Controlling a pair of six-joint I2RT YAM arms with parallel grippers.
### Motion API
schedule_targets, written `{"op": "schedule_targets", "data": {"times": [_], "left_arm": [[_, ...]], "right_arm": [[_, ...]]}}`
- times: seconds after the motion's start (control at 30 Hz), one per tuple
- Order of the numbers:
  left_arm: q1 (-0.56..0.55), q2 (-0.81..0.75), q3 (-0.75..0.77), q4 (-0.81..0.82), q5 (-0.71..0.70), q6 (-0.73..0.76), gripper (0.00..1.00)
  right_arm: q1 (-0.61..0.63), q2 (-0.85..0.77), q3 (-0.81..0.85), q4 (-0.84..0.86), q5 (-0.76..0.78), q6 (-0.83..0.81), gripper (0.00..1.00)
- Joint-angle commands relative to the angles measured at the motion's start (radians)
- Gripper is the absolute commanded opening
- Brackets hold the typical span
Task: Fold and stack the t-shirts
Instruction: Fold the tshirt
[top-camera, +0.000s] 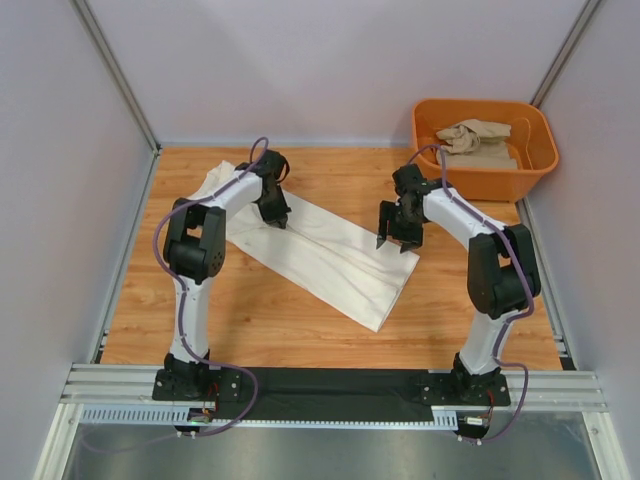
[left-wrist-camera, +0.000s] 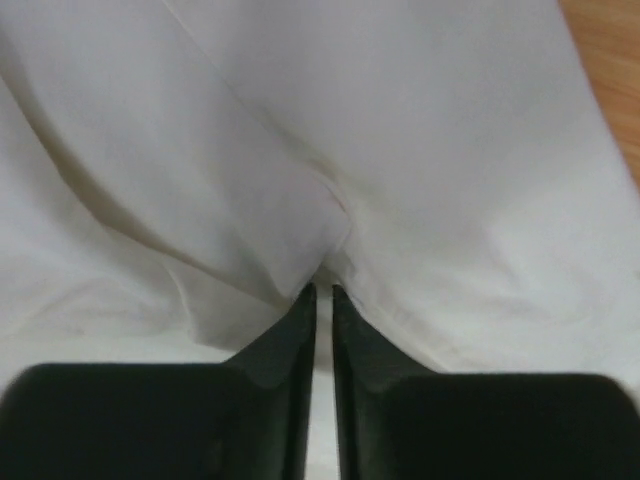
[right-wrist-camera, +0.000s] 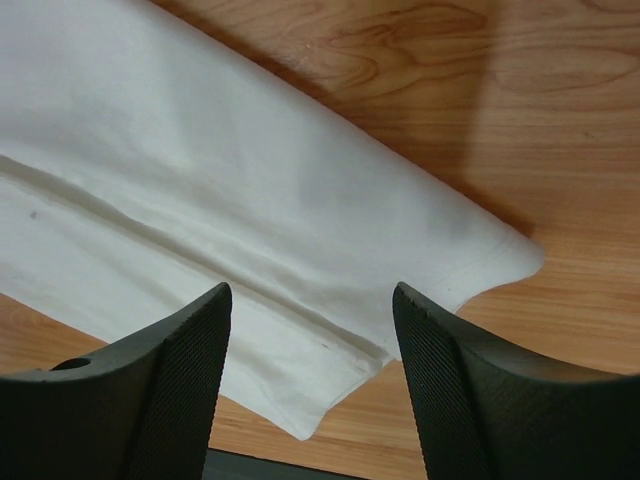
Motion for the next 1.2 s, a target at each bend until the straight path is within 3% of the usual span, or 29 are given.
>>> {"op": "schedule_targets", "data": {"times": [0.0, 0.13, 0.2, 0.27, 0.47, 0.67, 0.9, 1.17], "left_arm": [[-0.008, -0.087, 0.029, -0.102, -0.002, 0.058, 0.27], [-0.007, -0.352, -0.081, -0.117, -0.097, 0.071, 0.51], [0.0, -0.414, -0.115, -0.139, -0.117, 0.071, 0.59], [0.013, -0.464, -0.159, -0.155, -0.115, 0.063, 0.61], [0.073, -0.53, -0.329, -0.104, -0.051, 0.045, 0.64], [0.157, -0.425, -0.373, 0.0, -0.005, 0.031, 0.63], [0.21, -0.127, -0.099, -0.026, -0.011, 0.112, 0.63], [0.22, 0.089, 0.15, -0.133, 0.059, 0.268, 0.63]], "right_arm": [[0.032, 0.024, 0.077, -0.007, 0.004, -0.07, 0.68], [0.078, 0.051, 0.096, -0.001, 0.023, -0.106, 0.72], [0.118, 0.055, 0.103, 0.006, 0.049, -0.125, 0.82], [0.147, 0.066, 0.117, -0.001, 0.073, -0.168, 0.9], [0.236, 0.042, 0.097, 0.032, 0.152, -0.264, 0.93], [0.245, 0.048, 0.03, 0.114, 0.156, -0.389, 0.94], [0.247, 0.138, 0.019, 0.111, 0.184, -0.386, 0.94], [0.304, 0.107, -0.113, 0.082, 0.219, -0.191, 0.93]]}}
